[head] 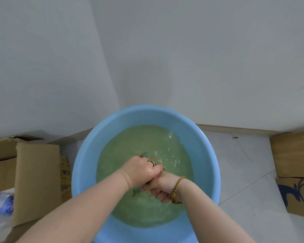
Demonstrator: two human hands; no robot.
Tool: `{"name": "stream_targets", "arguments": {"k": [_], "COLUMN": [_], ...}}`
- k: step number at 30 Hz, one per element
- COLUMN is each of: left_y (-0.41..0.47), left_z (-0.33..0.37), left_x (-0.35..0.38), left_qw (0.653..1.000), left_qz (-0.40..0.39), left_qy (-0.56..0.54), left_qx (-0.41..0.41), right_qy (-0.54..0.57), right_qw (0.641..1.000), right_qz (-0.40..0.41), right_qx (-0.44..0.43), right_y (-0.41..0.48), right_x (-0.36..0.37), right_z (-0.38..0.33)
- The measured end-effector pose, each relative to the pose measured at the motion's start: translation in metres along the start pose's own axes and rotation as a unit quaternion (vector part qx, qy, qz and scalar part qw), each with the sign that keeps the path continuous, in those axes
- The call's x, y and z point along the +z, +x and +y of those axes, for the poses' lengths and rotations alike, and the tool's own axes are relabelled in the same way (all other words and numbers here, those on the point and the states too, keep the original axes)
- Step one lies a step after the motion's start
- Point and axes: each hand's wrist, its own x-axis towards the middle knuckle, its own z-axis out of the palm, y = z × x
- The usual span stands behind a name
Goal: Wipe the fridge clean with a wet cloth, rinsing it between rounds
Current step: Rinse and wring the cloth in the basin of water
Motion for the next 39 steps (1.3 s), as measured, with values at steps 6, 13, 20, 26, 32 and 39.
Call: {"name": "stream_targets", "arguments": {"k": [6,13,20,26,32,39], "left_y": [0.002,-0.005,-0.002,0.017,0.021,0.007], "left_z": [0.023,0.032,0.016,0.011,0.004,-0.015], "left_x": [-0.007,-0.008,-0.029,-0.018,-0.01,-0.005], "left_qw": [0.793,0.396,0.364,0.822,0.973,0.989], "left_qz": [0.095,-0.262,-0.297,-0.329,-0.23,0.001], "left_qy": [-0.438,-0.876,-0.87,-0.373,-0.001,0.052], "left_qx": [-0.413,-0.088,-0.152,-0.279,-0.027,0.135], "right_qy": [-0.192,-0.313,-0.497,-0.593,-0.257,0.136], "right_qw": [0.91,0.563,0.464,0.702,0.95,0.99], "right_qz": [0.303,0.536,0.456,0.347,0.168,-0.034], "right_qx": [-0.207,-0.545,-0.574,-0.187,-0.047,-0.031], "right_y": [0.005,0.015,0.006,0.002,0.018,0.007], "right_x": [-0.008,-0.025,-0.04,-0.008,0.008,0.014], "right_z": [0.019,0.017,0.005,-0.005,-0.003,0.014]}}
